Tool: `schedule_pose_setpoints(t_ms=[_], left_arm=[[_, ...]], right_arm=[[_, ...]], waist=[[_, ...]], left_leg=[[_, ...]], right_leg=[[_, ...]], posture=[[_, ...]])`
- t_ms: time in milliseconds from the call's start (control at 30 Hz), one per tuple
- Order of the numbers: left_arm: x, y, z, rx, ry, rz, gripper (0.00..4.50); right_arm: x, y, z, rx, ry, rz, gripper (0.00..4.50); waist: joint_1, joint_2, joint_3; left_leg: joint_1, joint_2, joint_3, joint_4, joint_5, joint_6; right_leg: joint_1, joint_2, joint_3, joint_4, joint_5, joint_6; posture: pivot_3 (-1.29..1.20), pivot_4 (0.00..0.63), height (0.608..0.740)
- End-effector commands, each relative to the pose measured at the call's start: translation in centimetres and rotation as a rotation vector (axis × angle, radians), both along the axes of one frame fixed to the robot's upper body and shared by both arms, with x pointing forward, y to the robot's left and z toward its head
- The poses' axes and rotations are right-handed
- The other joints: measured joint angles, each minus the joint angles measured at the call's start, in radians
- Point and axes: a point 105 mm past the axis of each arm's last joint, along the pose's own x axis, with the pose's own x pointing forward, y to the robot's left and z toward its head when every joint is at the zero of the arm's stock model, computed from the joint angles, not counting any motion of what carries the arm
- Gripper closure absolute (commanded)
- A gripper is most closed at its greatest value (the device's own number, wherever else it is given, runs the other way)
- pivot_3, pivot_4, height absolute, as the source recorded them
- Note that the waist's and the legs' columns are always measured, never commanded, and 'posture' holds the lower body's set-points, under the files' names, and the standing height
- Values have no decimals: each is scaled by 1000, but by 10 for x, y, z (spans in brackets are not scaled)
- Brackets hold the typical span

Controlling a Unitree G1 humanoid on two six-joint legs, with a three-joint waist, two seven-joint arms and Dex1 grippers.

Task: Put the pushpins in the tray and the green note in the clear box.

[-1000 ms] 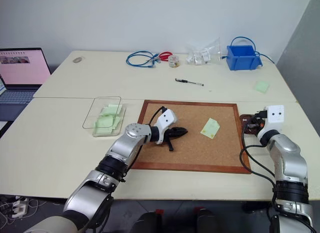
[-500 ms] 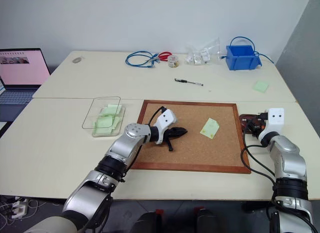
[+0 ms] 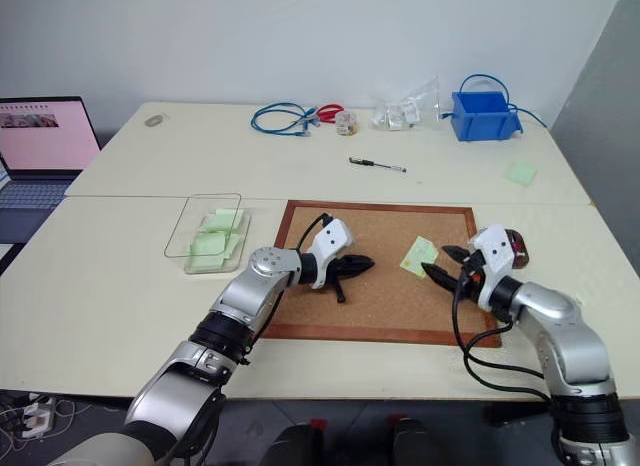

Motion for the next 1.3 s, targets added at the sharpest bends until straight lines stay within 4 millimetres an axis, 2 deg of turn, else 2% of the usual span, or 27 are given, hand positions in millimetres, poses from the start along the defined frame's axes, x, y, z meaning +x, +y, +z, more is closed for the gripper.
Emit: schedule_pose_setpoints(t_ms=[33,367,467,533,833,900,1100,1300], left_arm=[[-7,7,-26,73,69,6,4500],[-7,6,-24,75,65,-1,4500],[-7,5,-24,74,63,-4,4500],[-6,5,-23,75,61,-4,4500],[-7,5,-24,77,61,-4,4500],[-7,5,-24,77,61,-4,4500],[-6,4,-24,79,59,-5,4500],[-6,5,-24,82,60,-7,4500]], right_arm=[[7,5,5,-4,-44,10,1510],[13,9,-18,-50,-19,35,1510],[15,9,-24,-74,-17,39,2237],[16,8,-25,-73,-21,38,2526],[16,8,-21,-48,-39,43,4311],[16,8,-20,-45,-38,45,4447],[15,7,-6,-7,-65,38,4447],[13,1,40,110,-138,-13,4447]], waist=[[0,0,0],[0,0,0],[0,0,0],[0,0,0],[0,0,0],[0,0,0],[0,0,0],[2,0,0]], left_leg=[[0,0,0,0,0,0],[0,0,0,0,0,0],[0,0,0,0,0,0],[0,0,0,0,0,0],[0,0,0,0,0,0],[0,0,0,0,0,0],[0,0,0,0,0,0],[-3,0,0,0,0,0]], right_leg=[[0,0,0,0,0,0],[0,0,0,0,0,0],[0,0,0,0,0,0],[0,0,0,0,0,0],[0,0,0,0,0,0],[0,0,0,0,0,0],[0,0,0,0,0,0],[-3,0,0,0,0,0]], posture=[[0,150,740],[0,150,740],[0,150,740],[0,150,740],[0,150,740],[0,150,740],[0,150,740],[0,150,740]])
